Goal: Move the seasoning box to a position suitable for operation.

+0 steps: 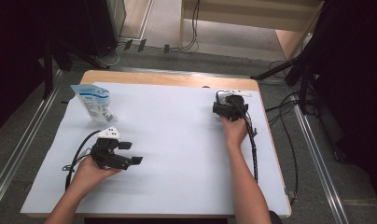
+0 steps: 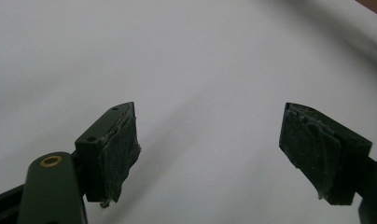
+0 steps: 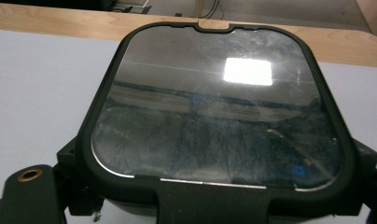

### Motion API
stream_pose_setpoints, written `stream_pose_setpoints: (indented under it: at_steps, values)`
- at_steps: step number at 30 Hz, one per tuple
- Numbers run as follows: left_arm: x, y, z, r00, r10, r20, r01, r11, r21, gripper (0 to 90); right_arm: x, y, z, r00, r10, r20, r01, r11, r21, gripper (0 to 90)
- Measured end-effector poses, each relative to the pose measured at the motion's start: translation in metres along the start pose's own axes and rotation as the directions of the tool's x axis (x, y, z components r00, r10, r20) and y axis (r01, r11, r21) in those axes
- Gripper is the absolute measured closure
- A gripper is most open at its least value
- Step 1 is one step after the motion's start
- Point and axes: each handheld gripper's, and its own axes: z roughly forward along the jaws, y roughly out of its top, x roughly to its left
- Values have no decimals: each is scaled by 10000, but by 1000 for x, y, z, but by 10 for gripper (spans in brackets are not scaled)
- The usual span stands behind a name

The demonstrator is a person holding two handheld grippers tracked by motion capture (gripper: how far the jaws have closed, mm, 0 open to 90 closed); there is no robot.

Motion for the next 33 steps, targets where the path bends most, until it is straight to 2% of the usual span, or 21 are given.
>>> stream_pose_setpoints:
  at_steps: [4, 7, 8, 9, 10, 12, 18, 19, 20, 21, 22, 26, 29, 30, 31, 32, 33]
  values:
    - [1, 0, 1, 10000, 17, 20, -17, 10000, 81, 201, -3, 0, -3, 9993, 176, -316, -175, 9998, 35, 152]
    - [2, 1, 1, 9999, -54, 85, 54, 10000, 51, 205, 3, 3, -16, 9979, -327, -561, 314, 9992, -233, 155]
    - [2, 1, 1, 9999, -54, 85, 54, 10000, 51, 210, 3, 3, -16, 9979, -327, -561, 314, 9992, -233, 155]
    - [3, 1, 1, 9999, -9, 161, 8, 10000, 64, 232, 9, 6, -26, 9952, -566, -799, 533, 9977, -423, 155]
    - [3, 1, 1, 9999, -9, 161, 8, 10000, 64, 261, 9, 6, -26, 9952, -566, -799, 533, 9977, -423, 155]
    - [3, 2, 1, 9998, 77, 199, -79, 9999, 100, 283, 16, 6, -38, 9914, -647, -1135, 575, 9962, -654, 156]
    - [6, 5, 2, 9994, 129, 334, -137, 9996, 248, 314, 40, -8, -68, 9699, -1314, -2049, 1111, 9880, -1077, 156]
    - [6, 6, 2, 9993, 149, 332, -156, 9997, 202, 316, 44, -10, -72, 9654, -1378, -2212, 1164, 9874, -1068, 157]
    - [6, 7, 2, 9995, 150, 293, -155, 9998, 149, 344, 52, -14, -78, 9571, -1571, -2433, 1343, 9851, -1074, 156]
    - [6, 8, 2, 9996, 214, 165, -215, 9997, 72, 352, 56, -17, -80, 9532, -1677, -2515, 1442, 9835, -1092, 157]
    - [6, 8, 2, 9996, 214, 165, -215, 9997, 72, 358, 56, -17, -80, 9532, -1677, -2515, 1442, 9835, -1092, 157]
    - [7, 11, 2, 9994, 284, 174, -287, 9995, 159, 374, 69, -27, -86, 9378, -1804, -2968, 1577, 9825, -990, 157]
    - [7, 13, 2, 9992, 360, 167, -362, 9993, 119, 377, 79, -35, -90, 9282, -2066, -3094, 1848, 9778, -987, 157]
    - [7, 13, 2, 9992, 347, 200, -349, 9993, 130, 379, 86, -40, -91, 9185, -2138, -3326, 1947, 9767, -901, 158]
    - [8, 13, 3, 9993, 335, 164, -337, 9993, 139, 379, 86, -40, -91, 9185, -2138, -3326, 1947, 9767, -901, 158]
    - [8, 13, 3, 9993, 323, 211, -326, 9994, 113, 384, 94, -44, -92, 9098, -2433, -3362, 2263, 9699, -893, 158]
    - [8, 13, 4, 9993, 297, 243, -299, 9995, 79, 384, 98, -45, -93, 9059, -2546, -3385, 2384, 9671, -893, 158]
